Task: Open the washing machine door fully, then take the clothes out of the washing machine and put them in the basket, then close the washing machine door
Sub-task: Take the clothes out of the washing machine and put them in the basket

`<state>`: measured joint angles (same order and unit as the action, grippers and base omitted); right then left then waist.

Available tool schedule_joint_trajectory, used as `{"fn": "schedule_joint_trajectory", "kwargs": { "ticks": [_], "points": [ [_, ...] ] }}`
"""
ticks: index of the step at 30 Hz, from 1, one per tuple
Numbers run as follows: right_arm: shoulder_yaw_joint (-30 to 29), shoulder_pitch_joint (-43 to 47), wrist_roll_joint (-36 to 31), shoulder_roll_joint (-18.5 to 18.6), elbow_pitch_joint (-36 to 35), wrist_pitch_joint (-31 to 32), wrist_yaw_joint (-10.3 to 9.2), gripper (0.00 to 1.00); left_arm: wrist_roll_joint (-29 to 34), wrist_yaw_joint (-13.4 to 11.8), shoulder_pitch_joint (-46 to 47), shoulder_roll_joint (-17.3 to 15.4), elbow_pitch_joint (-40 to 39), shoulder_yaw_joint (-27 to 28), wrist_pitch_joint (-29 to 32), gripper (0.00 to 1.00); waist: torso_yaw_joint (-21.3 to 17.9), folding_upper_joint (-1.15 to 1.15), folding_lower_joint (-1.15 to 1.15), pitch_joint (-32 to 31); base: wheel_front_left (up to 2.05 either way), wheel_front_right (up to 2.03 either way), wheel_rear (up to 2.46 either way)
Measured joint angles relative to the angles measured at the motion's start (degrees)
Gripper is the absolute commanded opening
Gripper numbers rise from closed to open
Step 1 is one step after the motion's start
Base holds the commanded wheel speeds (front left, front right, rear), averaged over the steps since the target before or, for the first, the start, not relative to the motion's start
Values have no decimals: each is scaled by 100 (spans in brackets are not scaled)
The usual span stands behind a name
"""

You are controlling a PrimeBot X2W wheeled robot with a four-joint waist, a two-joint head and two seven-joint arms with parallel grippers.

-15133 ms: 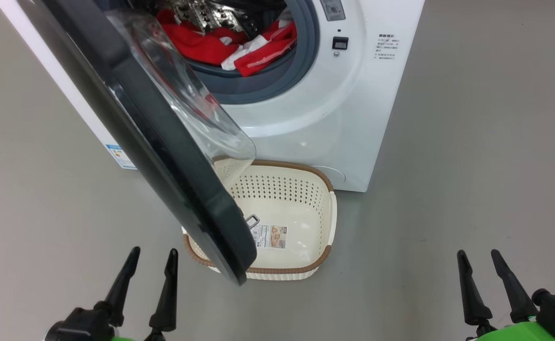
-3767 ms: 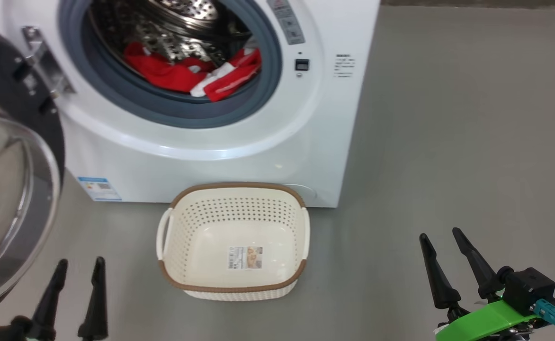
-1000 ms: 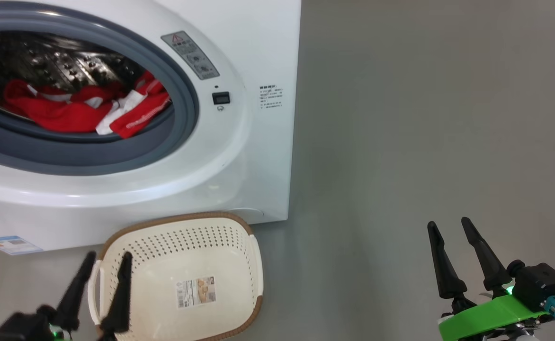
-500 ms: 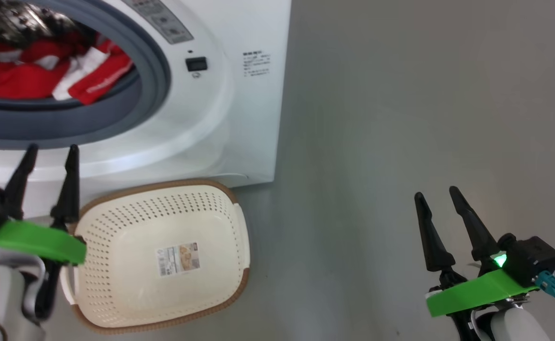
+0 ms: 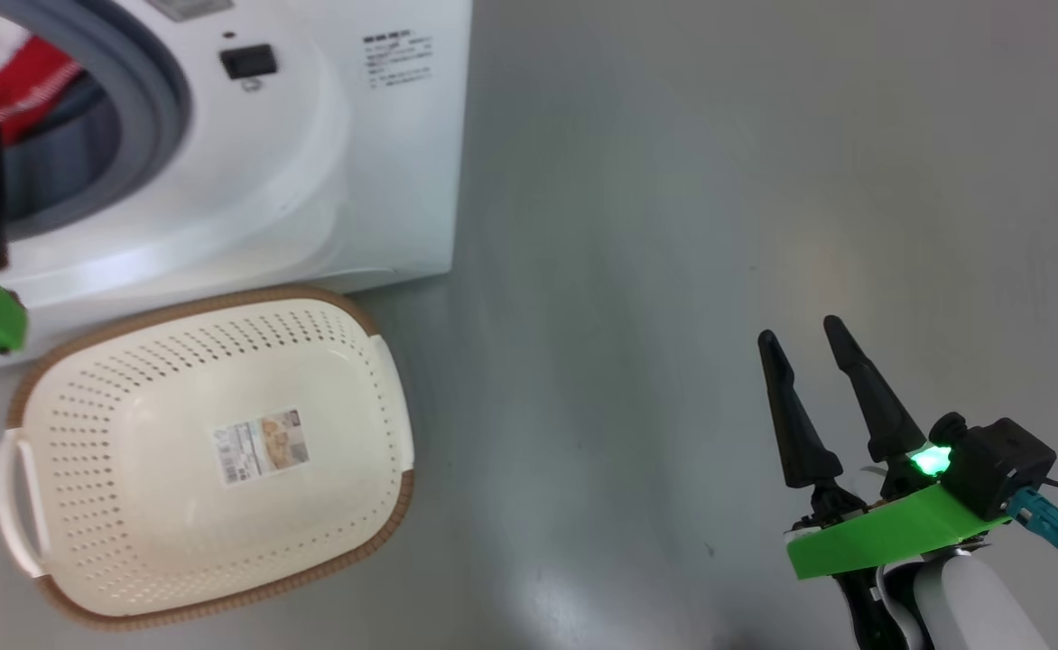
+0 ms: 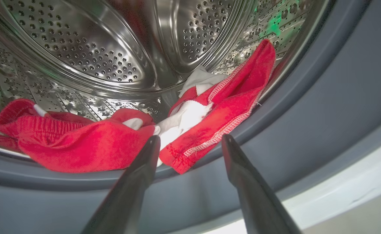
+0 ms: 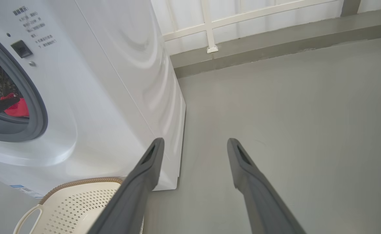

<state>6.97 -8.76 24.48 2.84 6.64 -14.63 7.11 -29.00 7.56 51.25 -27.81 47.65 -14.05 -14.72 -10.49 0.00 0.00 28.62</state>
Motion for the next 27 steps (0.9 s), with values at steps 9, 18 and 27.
{"fn": "schedule_joint_trajectory", "kwargs": {
  "ticks": [9,18,27],
  "points": [
    [145,-130,74,-3,-126,0,0,100,-316,0,978,-335,923,-667,0,100,-294,0,0,473,0,0,0],
    [166,-134,80,-4,-183,0,0,100,-449,0,1440,-514,1491,-1124,0,100,-467,0,0,702,0,0,0],
    [218,-140,81,-8,-209,0,0,100,-717,0,1620,-522,1812,-1412,-2,0,-486,0,0,713,0,0,0]
  ]
}}
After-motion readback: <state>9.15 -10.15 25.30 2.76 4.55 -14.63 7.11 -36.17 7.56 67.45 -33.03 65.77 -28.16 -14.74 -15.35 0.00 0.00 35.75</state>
